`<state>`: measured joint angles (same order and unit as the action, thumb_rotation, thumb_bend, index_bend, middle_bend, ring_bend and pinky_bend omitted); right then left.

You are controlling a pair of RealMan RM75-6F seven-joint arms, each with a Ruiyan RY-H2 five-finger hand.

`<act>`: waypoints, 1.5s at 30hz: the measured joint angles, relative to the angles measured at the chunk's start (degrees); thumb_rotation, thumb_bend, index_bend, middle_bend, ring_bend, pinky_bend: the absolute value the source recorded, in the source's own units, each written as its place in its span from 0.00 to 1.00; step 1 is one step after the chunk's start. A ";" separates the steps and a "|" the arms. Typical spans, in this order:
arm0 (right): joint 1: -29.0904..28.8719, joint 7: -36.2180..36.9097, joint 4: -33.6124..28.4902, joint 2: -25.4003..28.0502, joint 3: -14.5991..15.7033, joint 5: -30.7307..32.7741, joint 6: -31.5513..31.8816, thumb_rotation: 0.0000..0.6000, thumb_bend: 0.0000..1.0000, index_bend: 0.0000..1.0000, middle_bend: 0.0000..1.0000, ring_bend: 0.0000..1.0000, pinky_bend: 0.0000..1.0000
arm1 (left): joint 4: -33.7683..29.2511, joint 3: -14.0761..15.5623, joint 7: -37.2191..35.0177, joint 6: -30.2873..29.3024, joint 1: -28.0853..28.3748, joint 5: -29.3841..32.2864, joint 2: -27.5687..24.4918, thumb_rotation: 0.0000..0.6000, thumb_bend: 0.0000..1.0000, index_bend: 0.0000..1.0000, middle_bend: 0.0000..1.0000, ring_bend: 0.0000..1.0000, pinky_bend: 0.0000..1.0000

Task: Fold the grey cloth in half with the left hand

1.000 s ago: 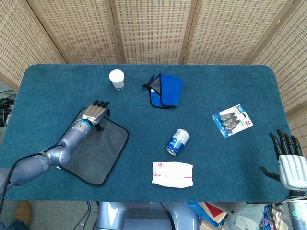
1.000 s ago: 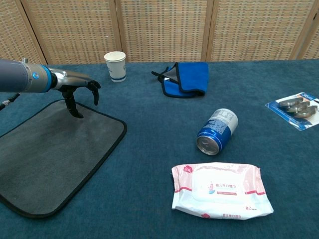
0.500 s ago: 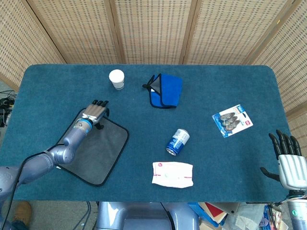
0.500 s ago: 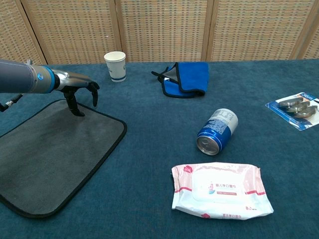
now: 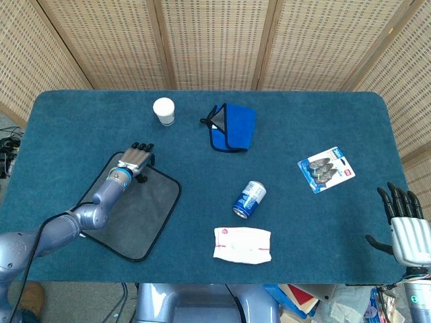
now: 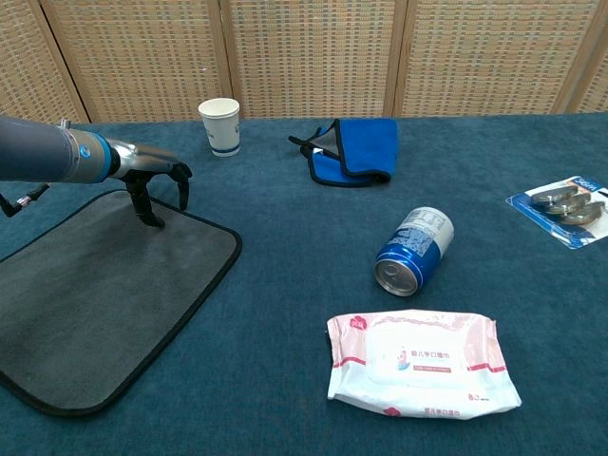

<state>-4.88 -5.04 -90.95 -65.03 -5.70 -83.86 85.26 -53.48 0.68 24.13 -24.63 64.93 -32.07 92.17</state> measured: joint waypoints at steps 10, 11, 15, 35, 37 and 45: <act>0.02 0.76 0.12 0.20 0.09 -0.14 -0.02 1.00 0.00 0.00 0.00 0.00 0.00 | -1.56 0.63 -0.72 -1.25 -0.49 0.06 -1.04 1.00 0.37 0.61 0.00 0.00 0.00; 0.03 0.86 0.14 0.23 0.10 -0.15 0.01 1.00 0.00 0.00 0.00 0.00 0.00 | -1.75 0.64 -0.89 -1.40 -0.62 -0.13 -1.16 1.00 0.37 0.61 0.00 0.00 0.00; 0.01 1.07 0.13 0.30 0.14 -0.26 -0.02 1.00 0.00 0.00 0.00 0.00 0.00 | -2.43 0.72 -1.42 -2.24 -1.20 -1.46 -1.73 1.00 0.37 0.61 0.00 0.00 0.00; 0.03 1.67 0.03 0.55 0.27 -0.49 0.03 1.00 0.00 0.00 0.00 0.00 0.00 | -4.65 0.26 -2.73 -4.29 -2.24 -3.88 -2.92 1.00 0.44 0.61 0.00 0.00 0.00; 0.04 1.80 0.00 0.59 0.31 -0.59 0.07 1.00 0.00 0.00 0.00 0.00 0.00 | -5.79 0.24 -2.71 -5.15 -2.50 -4.15 -3.51 1.00 0.44 0.61 0.00 0.00 0.00; 0.19 2.43 -0.23 0.85 0.47 -1.08 0.44 1.00 0.00 0.00 0.00 0.00 0.00 | -13.64 0.77 -1.23 -10.34 -3.99 -3.94 -7.07 1.00 0.44 0.61 0.00 0.00 0.00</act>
<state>-4.69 -2.60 -91.18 -64.18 -5.23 -84.94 85.69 -67.12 1.45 22.90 -34.97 60.93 -36.01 85.10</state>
